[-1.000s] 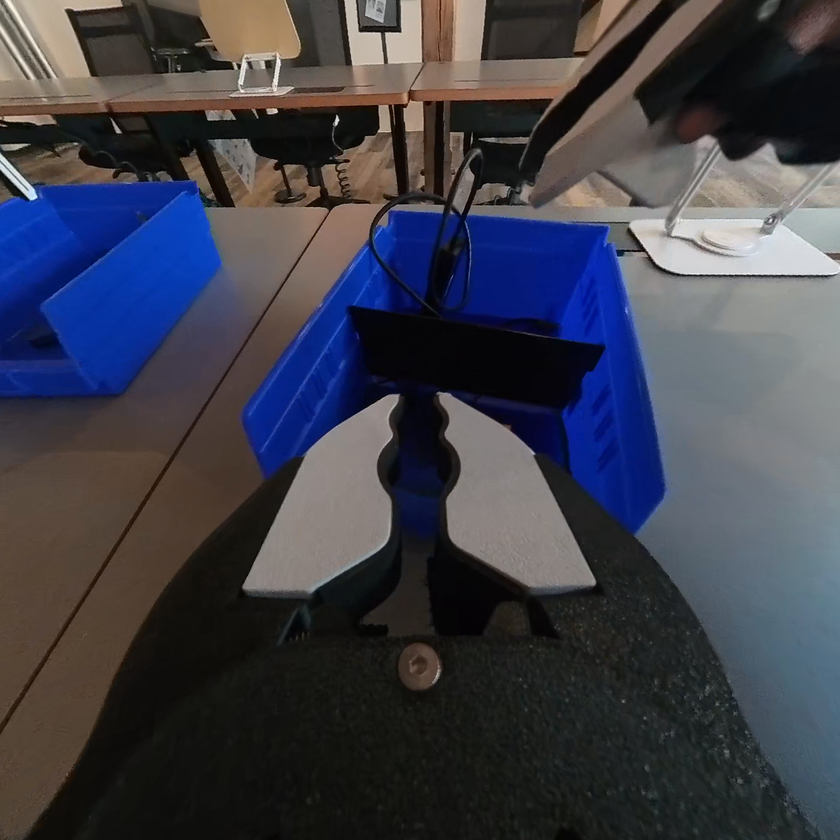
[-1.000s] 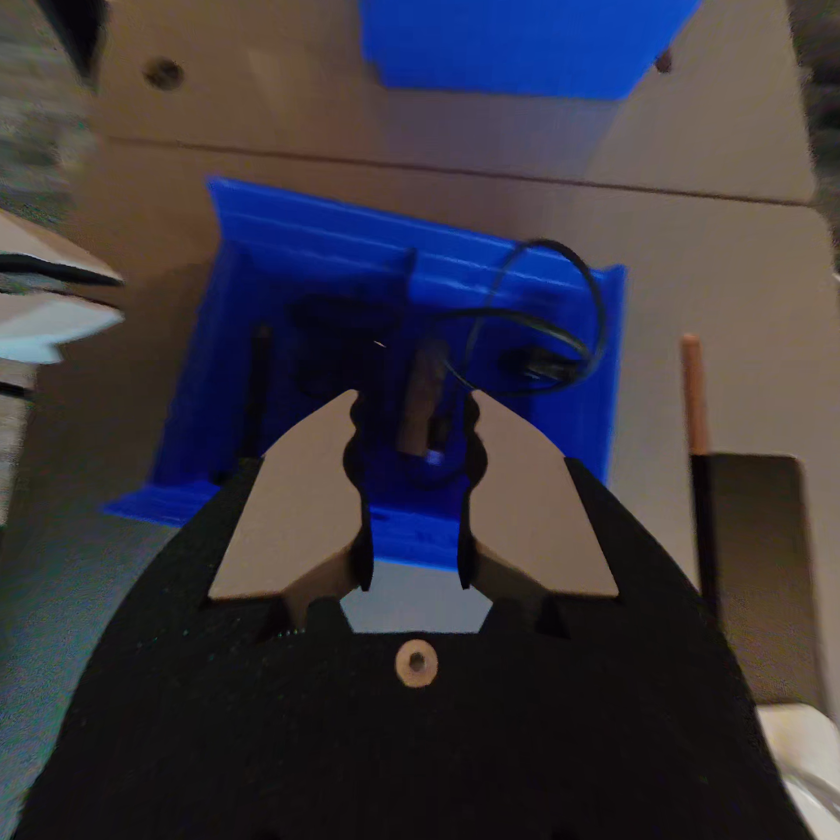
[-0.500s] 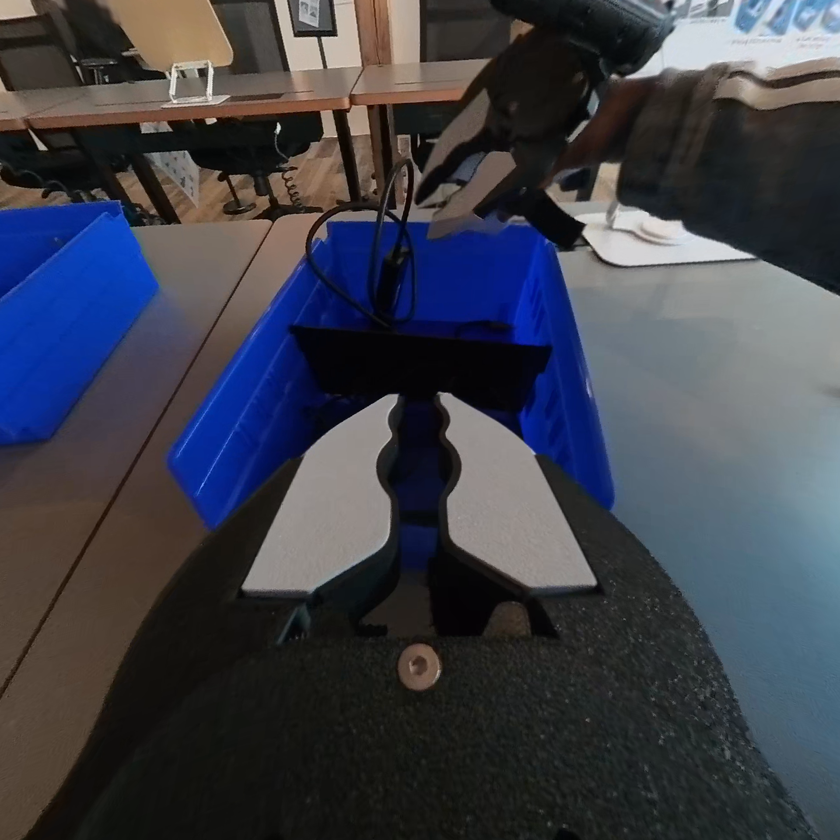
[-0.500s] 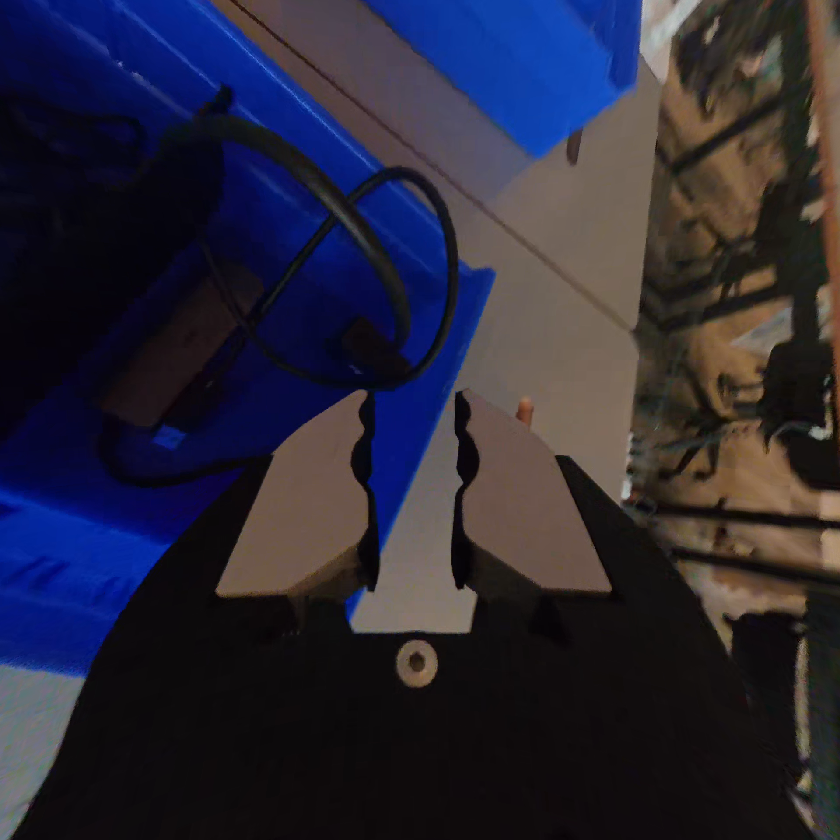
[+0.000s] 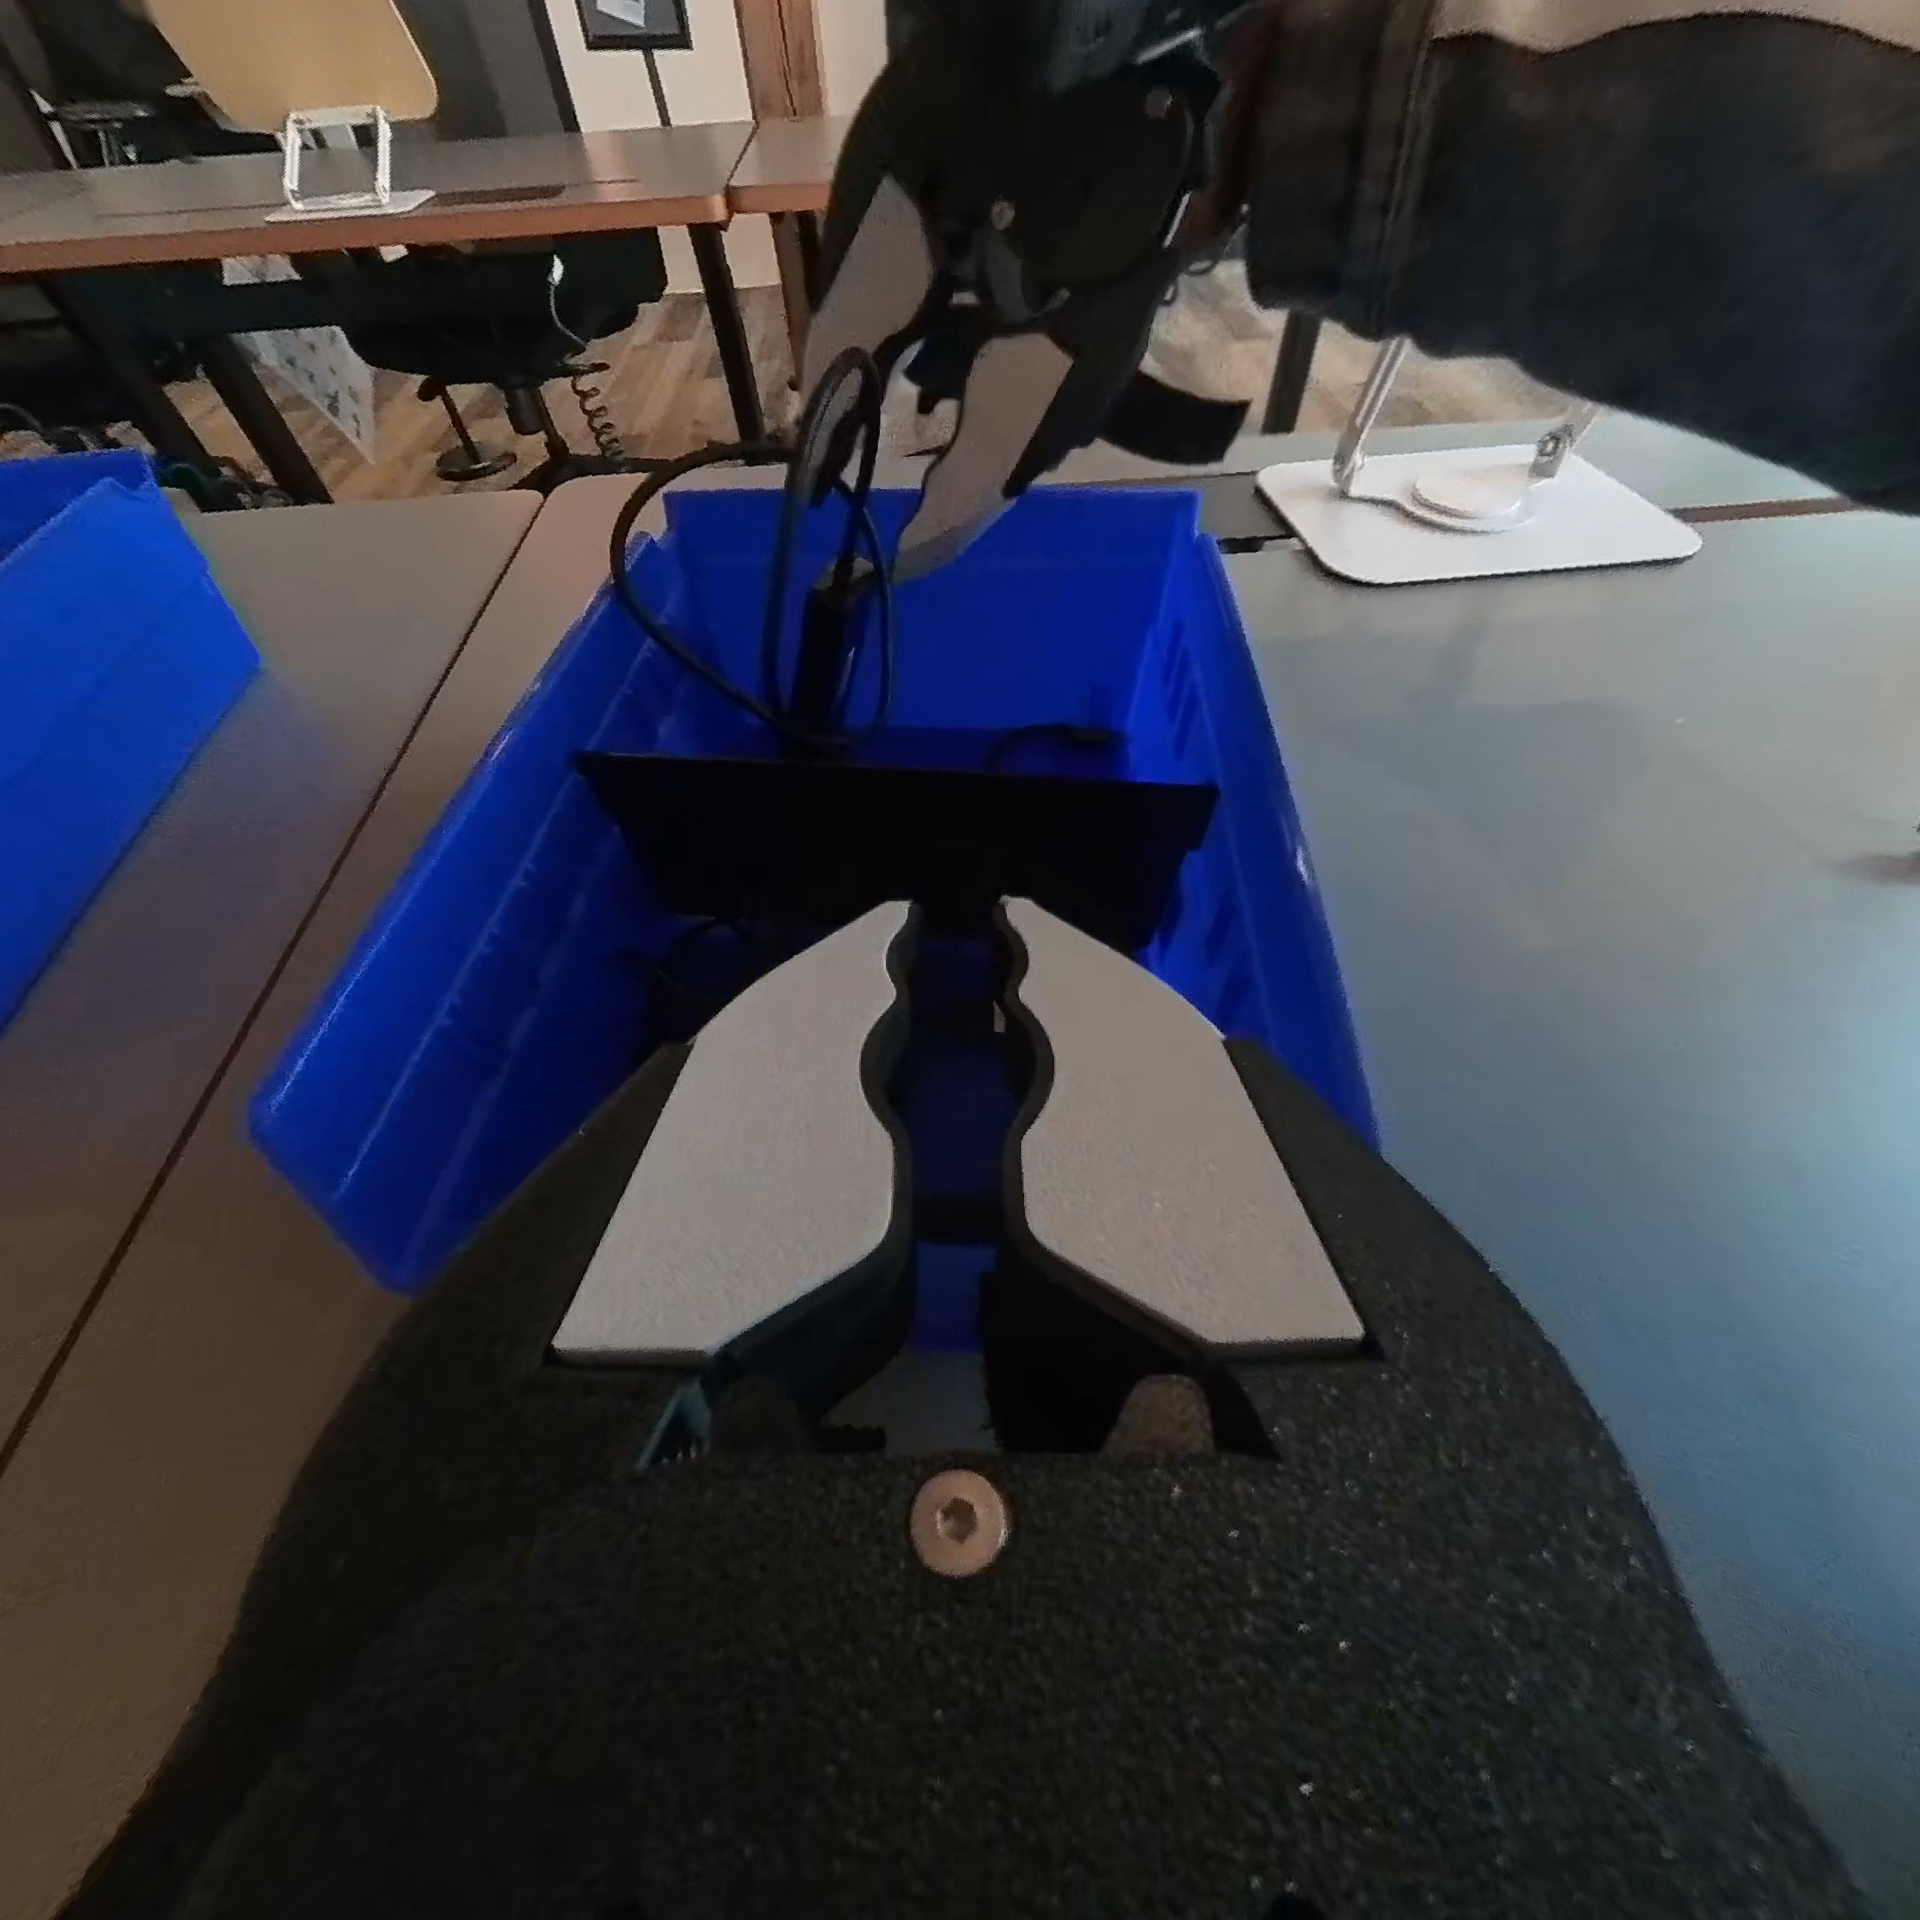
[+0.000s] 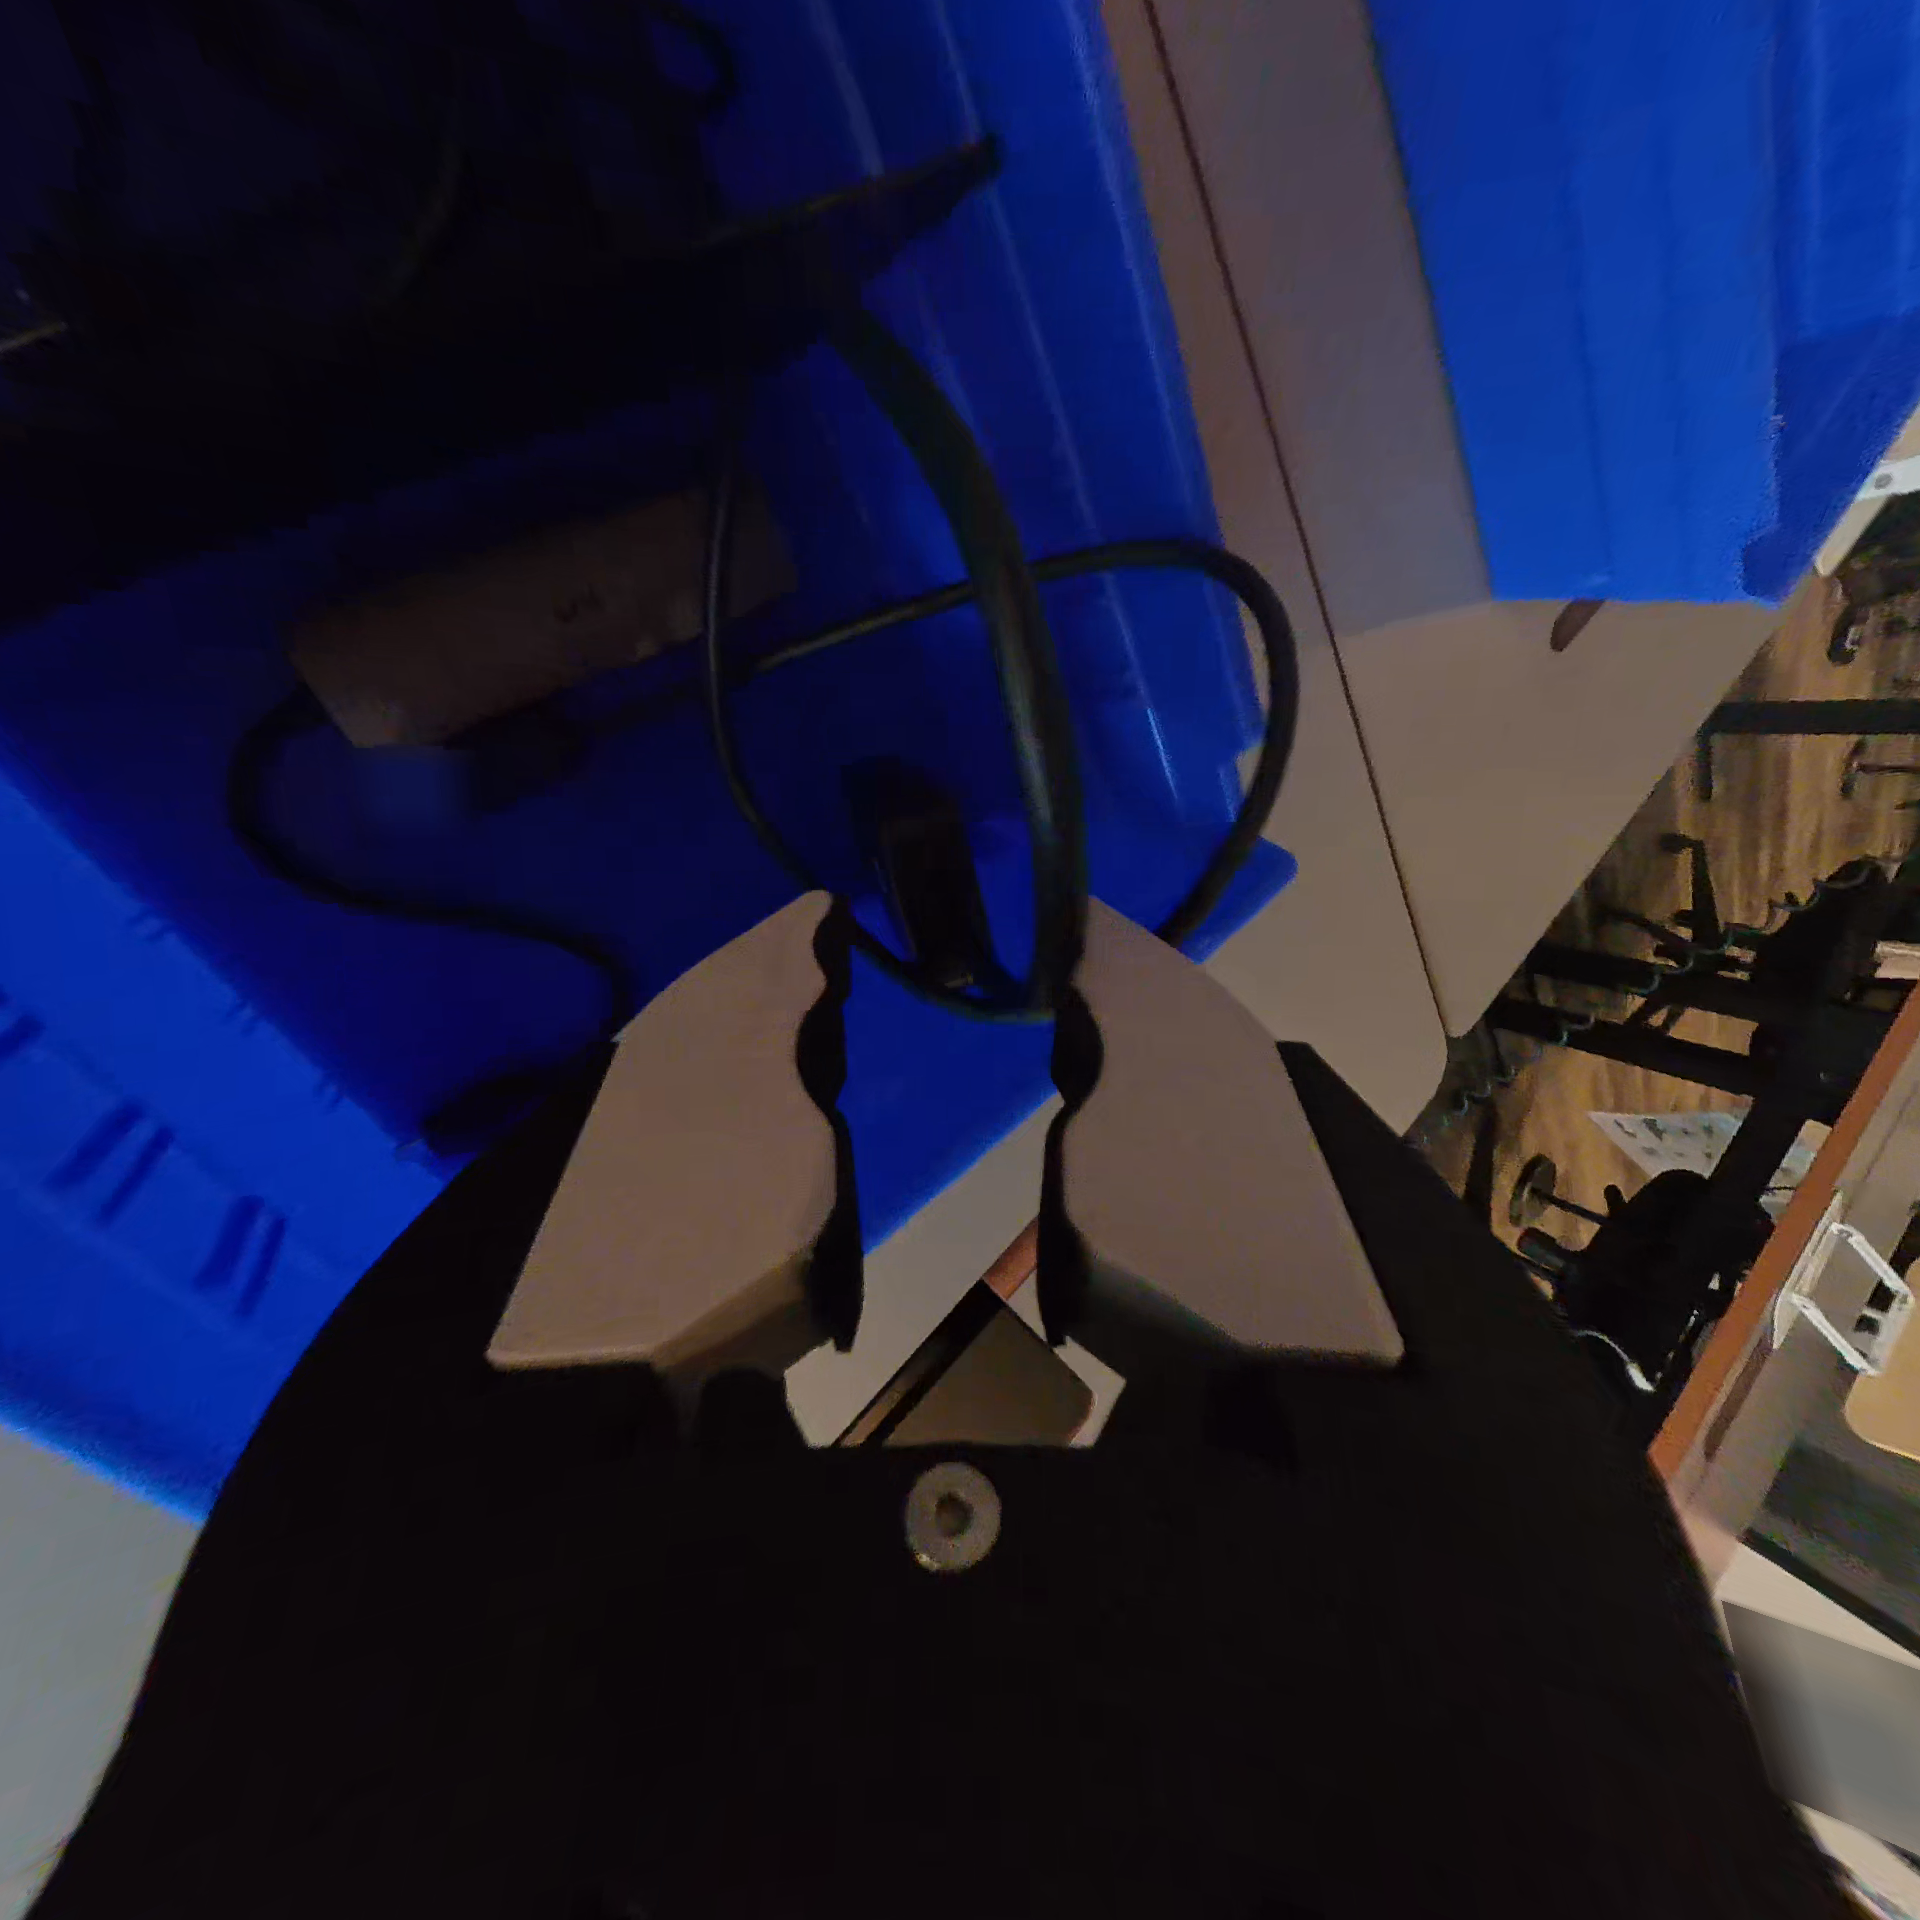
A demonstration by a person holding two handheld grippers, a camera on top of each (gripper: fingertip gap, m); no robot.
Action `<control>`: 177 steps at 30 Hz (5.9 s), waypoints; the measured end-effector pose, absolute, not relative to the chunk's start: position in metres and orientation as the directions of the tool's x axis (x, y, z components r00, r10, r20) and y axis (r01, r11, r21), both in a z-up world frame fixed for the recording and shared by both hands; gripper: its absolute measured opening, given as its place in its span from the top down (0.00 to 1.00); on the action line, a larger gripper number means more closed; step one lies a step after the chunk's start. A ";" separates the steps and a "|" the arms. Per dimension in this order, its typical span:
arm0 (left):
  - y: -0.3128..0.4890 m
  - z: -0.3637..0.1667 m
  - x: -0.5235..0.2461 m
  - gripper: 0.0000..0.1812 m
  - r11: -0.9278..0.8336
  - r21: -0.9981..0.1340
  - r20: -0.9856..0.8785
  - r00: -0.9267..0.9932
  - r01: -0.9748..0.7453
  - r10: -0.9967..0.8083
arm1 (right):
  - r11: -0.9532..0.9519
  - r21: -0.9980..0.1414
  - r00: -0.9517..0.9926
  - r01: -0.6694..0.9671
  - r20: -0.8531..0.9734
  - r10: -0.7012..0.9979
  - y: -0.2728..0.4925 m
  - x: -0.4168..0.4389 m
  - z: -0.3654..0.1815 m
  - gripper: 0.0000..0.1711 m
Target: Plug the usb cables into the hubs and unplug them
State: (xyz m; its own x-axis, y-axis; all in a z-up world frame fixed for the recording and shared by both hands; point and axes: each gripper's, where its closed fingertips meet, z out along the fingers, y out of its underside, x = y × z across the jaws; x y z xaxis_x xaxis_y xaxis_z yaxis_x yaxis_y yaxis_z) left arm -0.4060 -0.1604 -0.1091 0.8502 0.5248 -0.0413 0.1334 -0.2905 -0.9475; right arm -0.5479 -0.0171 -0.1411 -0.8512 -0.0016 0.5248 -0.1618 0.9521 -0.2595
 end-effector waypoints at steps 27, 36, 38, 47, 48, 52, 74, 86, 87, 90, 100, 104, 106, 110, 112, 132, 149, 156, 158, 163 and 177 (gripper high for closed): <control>-0.147 -0.159 -0.357 0.83 -0.627 -0.766 -0.073 0.951 0.140 0.302 | 0.638 -0.746 -0.684 0.187 0.367 0.630 0.022 -0.247 -0.062 0.63; -0.129 -0.133 -0.331 0.64 -0.655 -0.746 -0.165 0.920 0.118 0.354 | 0.077 -0.931 -0.036 0.358 0.069 0.997 0.128 -0.061 -0.094 0.72; -0.121 -0.149 -0.349 0.71 -0.701 -0.688 -0.238 0.853 0.189 0.464 | -0.015 -0.950 0.112 0.312 0.021 0.993 0.149 -0.029 -0.098 0.70; -0.086 -0.167 -0.347 0.98 -0.545 -0.786 -0.205 0.709 0.291 0.675 | -0.161 -0.883 0.738 0.441 0.255 0.625 0.247 0.129 -0.109 0.63; -0.087 -0.167 -0.349 0.98 -0.533 -0.792 -0.207 0.690 0.298 0.693 | -0.198 -0.852 0.745 0.484 0.283 0.604 0.249 0.141 -0.116 0.63; -0.083 -0.167 -0.354 0.98 -0.500 -0.810 -0.212 0.643 0.306 0.736 | -0.342 -0.703 0.699 0.624 0.305 0.647 0.251 0.156 -0.161 0.73; 0.012 -0.101 -0.203 0.71 -0.477 -0.796 -0.346 0.926 -0.374 -0.150 | -0.015 -0.985 0.451 0.172 0.065 0.890 0.209 0.096 -0.062 0.74; 0.171 -0.190 -0.146 0.68 -0.312 -0.684 -0.142 0.539 -0.660 -0.830 | -0.005 -0.981 0.384 0.192 0.070 0.921 0.209 0.103 -0.070 0.79; 0.175 -0.197 -0.145 0.67 -0.318 -0.669 -0.115 0.516 -0.672 -0.849 | -0.011 -0.982 0.382 0.187 0.063 0.922 0.211 0.103 -0.071 0.79; 0.173 -0.228 -0.145 0.66 -0.342 -0.569 -0.060 0.452 -0.748 -0.890 | -0.023 -0.981 0.388 0.192 0.055 0.920 0.215 0.104 -0.075 0.79; 0.152 -0.242 -0.133 0.95 -0.344 -0.630 0.023 0.426 -0.696 -0.905 | -0.030 -0.968 0.381 0.251 0.070 0.922 0.218 0.097 -0.093 0.79; 0.146 -0.242 -0.139 0.95 -0.359 -0.640 0.014 0.458 -0.679 -0.889 | -0.006 -0.963 0.360 0.270 0.095 0.928 0.214 0.092 -0.094 0.79; 0.143 -0.240 -0.144 0.95 -0.372 -0.641 0.008 0.479 -0.671 -0.878 | 0.000 -0.964 0.366 0.267 0.102 0.925 0.214 0.093 -0.092 0.79; 0.137 -0.221 -0.147 0.95 -0.377 -0.704 0.012 0.521 -0.602 -0.853 | -0.010 -0.966 0.376 0.259 0.091 0.922 0.215 0.093 -0.092 0.80; 0.135 -0.207 -0.151 0.95 -0.369 -0.733 -0.001 0.544 -0.571 -0.839 | -0.011 -0.965 0.373 0.262 0.090 0.924 0.214 0.092 -0.092 0.80; 0.079 -0.114 -0.201 0.95 -0.329 -0.856 -0.217 0.855 -0.399 -0.471 | -0.030 -0.963 0.222 0.266 0.031 0.975 0.186 0.040 -0.119 0.81; -0.010 0.006 -0.265 0.95 -0.138 -0.978 -0.142 0.983 -0.157 -0.114 | 0.017 -0.953 0.191 0.301 0.078 0.978 0.176 0.029 -0.118 0.81; -0.102 0.066 -0.321 0.95 -0.132 -0.968 -0.235 0.955 -0.214 0.182 | 0.019 -0.956 0.198 0.293 0.080 0.977 0.176 0.035 -0.115 0.81; -0.131 0.075 -0.337 0.95 -0.177 -0.954 -0.282 0.921 -0.241 0.270 | 0.016 -0.956 0.202 0.294 0.079 0.976 0.178 0.037 -0.116 0.81; -0.189 0.081 -0.368 0.95 -0.292 -0.927 -0.345 0.841 -0.235 0.417 | -0.003 -0.957 0.210 0.289 0.060 0.976 0.182 0.040 -0.119 0.81; -0.204 -0.013 -0.402 0.95 -0.583 -0.803 -0.443 0.777 -0.122 0.447 | -0.004 -0.954 0.231 0.298 0.069 0.970 0.187 0.047 -0.118 0.81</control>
